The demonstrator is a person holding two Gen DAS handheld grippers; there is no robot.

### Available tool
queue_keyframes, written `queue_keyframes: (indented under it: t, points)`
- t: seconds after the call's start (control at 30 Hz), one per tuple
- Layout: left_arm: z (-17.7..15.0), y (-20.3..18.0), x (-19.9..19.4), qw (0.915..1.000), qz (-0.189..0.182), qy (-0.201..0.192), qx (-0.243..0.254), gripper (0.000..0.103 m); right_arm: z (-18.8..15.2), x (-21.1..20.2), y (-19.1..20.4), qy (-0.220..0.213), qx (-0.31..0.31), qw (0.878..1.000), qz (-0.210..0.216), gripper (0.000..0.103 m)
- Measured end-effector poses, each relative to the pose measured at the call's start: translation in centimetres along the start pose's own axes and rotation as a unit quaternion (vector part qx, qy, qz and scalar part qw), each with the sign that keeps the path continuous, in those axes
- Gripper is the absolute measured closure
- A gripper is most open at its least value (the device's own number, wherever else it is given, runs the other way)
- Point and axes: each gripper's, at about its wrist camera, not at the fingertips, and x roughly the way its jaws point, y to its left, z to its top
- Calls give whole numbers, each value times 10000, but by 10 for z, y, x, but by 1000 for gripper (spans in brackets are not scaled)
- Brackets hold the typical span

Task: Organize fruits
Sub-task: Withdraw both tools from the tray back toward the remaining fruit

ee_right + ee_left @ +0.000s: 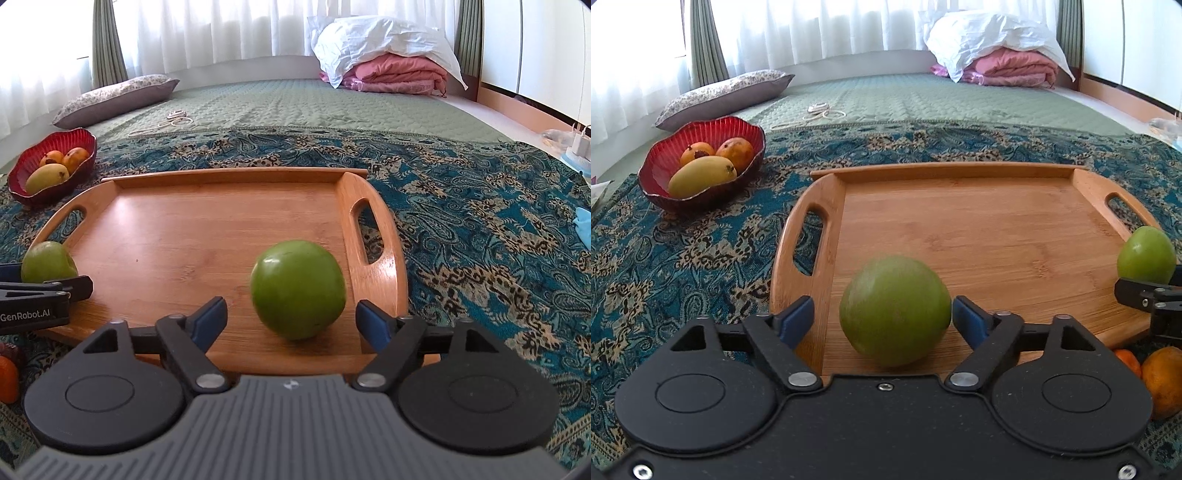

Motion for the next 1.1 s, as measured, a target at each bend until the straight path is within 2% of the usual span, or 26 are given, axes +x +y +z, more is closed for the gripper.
queue_keyframes:
  t: [0.6, 0.73, 0.93, 1.1]
  points:
    - [-28, 10, -40, 9994, -154, -290, -145, 8, -22, -36, 7, -533, -128, 9982, 226, 6]
    - [-37, 12, -52, 9988, -151, -421, -175, 5, -32, -47, 10, -733, -223, 9965, 322, 2]
    - [-54, 14, -70, 9968, -195, -756, -168, 2, -47, -61, 17, -946, -375, 9939, 413, 0]
    - [-65, 15, -81, 9956, -262, -878, -175, 0, -57, -70, 18, -1098, -333, 9922, 485, 0]
